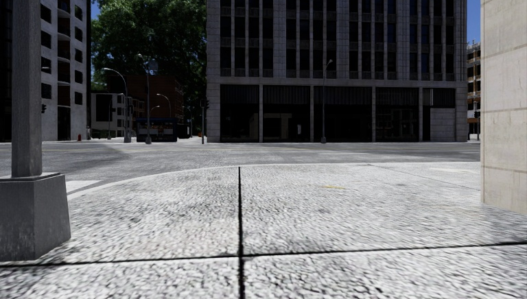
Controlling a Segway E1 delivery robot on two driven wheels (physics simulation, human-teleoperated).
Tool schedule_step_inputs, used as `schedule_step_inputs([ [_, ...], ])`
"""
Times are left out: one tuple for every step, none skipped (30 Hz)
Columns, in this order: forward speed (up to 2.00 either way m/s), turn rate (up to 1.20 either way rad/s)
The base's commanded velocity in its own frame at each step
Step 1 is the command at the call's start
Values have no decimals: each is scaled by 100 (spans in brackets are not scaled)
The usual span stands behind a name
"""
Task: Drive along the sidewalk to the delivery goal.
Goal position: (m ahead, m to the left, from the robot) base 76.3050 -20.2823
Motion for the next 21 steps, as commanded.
schedule_step_inputs([
  [0, 0],
  [0, 0],
  [0, 0],
  [0, 0],
  [0, 0],
  [0, 0],
  [0, 0],
  [0, 0],
  [0, 0],
  [0, 0],
  [0, 0],
  [0, 0],
  [0, 0],
  [0, 0],
  [0, 0],
  [0, 0],
  [0, 0],
  [0, 0],
  [0, 0],
  [0, 0],
  [0, 0],
])
